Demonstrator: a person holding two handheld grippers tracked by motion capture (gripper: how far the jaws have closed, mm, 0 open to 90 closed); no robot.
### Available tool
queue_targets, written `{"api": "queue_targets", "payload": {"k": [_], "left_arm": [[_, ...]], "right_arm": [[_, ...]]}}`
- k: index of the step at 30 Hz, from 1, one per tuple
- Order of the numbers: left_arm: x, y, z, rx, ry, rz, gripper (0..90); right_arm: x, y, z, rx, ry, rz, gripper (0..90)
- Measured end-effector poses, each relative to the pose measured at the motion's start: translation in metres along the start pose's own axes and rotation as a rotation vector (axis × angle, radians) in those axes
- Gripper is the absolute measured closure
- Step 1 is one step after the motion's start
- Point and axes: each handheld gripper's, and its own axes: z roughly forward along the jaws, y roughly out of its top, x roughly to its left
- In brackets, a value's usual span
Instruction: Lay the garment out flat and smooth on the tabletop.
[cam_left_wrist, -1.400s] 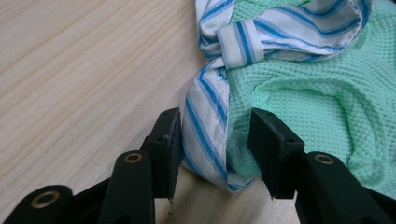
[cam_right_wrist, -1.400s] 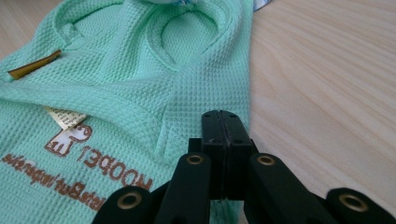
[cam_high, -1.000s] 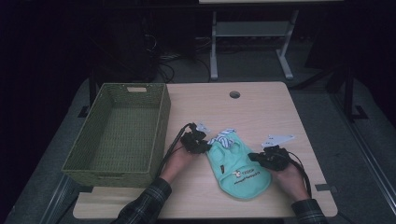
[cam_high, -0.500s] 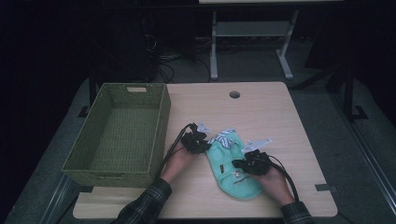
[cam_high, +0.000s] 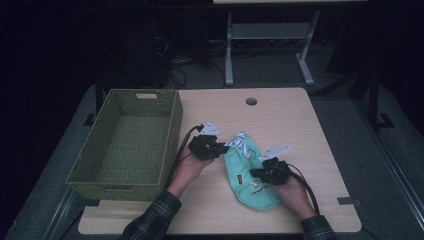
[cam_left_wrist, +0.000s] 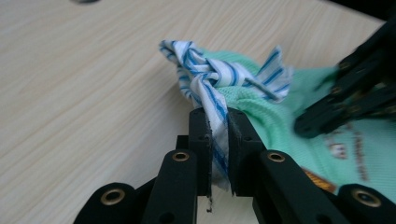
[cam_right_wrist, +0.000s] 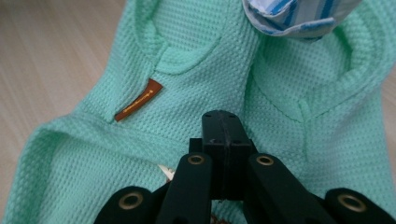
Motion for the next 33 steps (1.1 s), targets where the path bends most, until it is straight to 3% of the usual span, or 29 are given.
{"api": "queue_targets", "payload": {"k": [1, 12, 16, 19, 22, 25, 31, 33], "left_arm": [[-0.002, 0.003, -0.002, -0.032, -0.021, -0.004, 81.1], [-0.018, 0.019, -0.015, -0.079, -0.058, 0.06, 81.2], [-0.018, 0.019, -0.017, -0.08, -0.022, 0.072, 81.2], [-0.011, 0.017, -0.022, -0.102, 0.029, 0.046, 81.3], [-0.004, 0.016, -0.026, -0.106, 0.1, 0.052, 81.3], [0.001, 0.014, -0.031, -0.103, 0.128, 0.043, 81.3], [0.001, 0.013, -0.029, -0.088, 0.115, 0.047, 81.2], [0.0, 0.012, -0.025, -0.08, 0.092, 0.053, 81.1]], "right_arm": [[-0.001, 0.001, 0.001, 0.003, -0.001, -0.002, 89.9], [0.0, 0.015, 0.012, 0.016, -0.014, -0.009, 90.0], [0.002, 0.018, 0.012, 0.006, -0.023, -0.026, 90.0], [0.003, 0.017, -0.003, -0.018, -0.019, -0.027, 90.0], [0.001, 0.009, -0.01, -0.001, -0.018, -0.025, 89.9], [0.002, -0.003, -0.018, 0.009, -0.014, -0.01, 89.9], [0.003, -0.015, -0.027, 0.009, -0.018, -0.003, 89.9], [0.001, -0.015, -0.025, 0.008, -0.019, 0.0, 89.9]]}}
